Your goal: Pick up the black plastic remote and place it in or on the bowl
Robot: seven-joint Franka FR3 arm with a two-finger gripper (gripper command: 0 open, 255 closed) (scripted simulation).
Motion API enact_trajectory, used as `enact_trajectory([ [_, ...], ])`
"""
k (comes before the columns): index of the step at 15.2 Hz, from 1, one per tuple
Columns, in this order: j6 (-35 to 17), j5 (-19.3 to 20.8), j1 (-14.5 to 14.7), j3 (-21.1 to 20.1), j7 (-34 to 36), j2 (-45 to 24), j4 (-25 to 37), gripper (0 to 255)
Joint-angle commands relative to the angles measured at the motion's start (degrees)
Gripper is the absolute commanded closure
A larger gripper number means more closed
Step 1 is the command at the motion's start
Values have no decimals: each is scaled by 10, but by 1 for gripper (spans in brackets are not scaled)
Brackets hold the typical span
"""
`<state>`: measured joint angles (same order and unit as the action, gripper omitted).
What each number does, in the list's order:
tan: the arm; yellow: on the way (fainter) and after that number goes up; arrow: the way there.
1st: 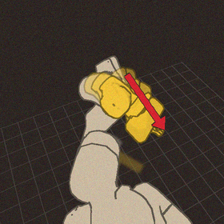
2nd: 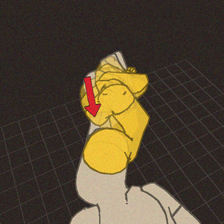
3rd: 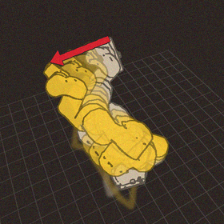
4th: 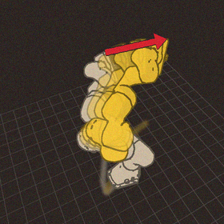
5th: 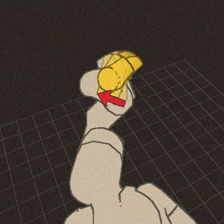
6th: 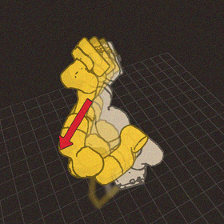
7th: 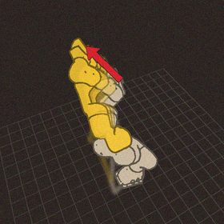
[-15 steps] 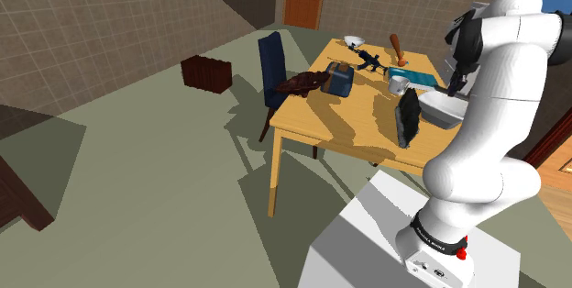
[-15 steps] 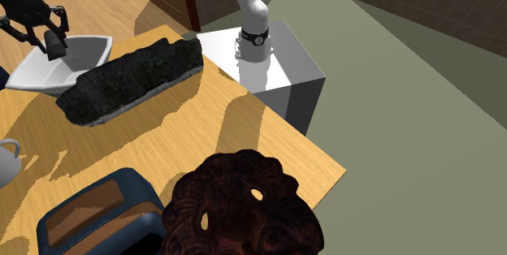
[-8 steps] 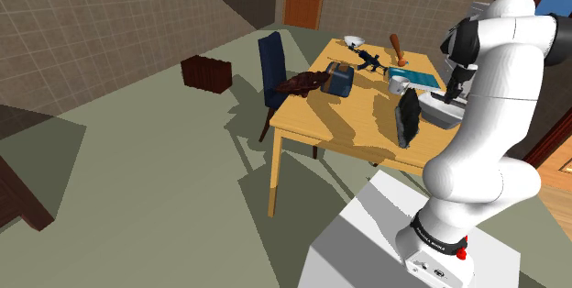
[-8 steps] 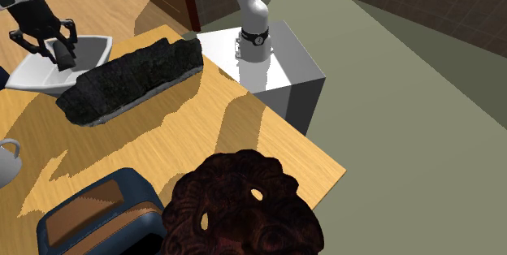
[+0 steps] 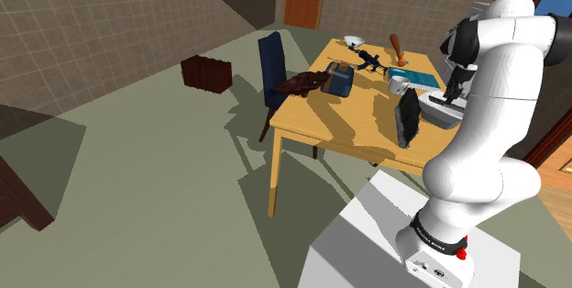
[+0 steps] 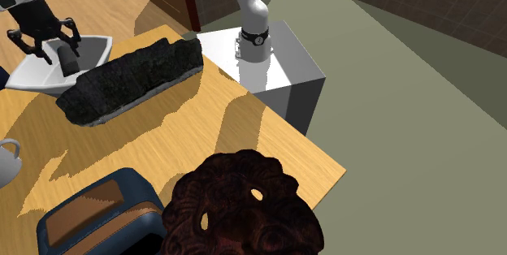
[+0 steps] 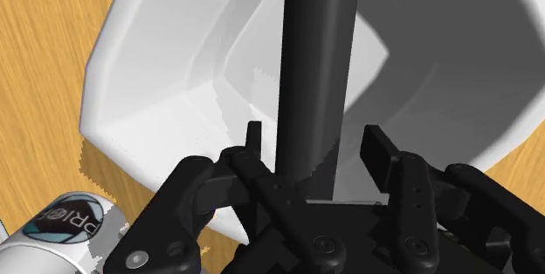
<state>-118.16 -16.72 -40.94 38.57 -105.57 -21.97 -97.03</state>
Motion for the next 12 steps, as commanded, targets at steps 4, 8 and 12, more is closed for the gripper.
enact_trajectory([
  [4, 0, 0, 0, 0, 0, 0, 0, 0],
  [8, 47, 18, 5, 9, 11, 22, 30, 0],
  [12, 60, 22, 5, 10, 14, 27, 39, 0],
])
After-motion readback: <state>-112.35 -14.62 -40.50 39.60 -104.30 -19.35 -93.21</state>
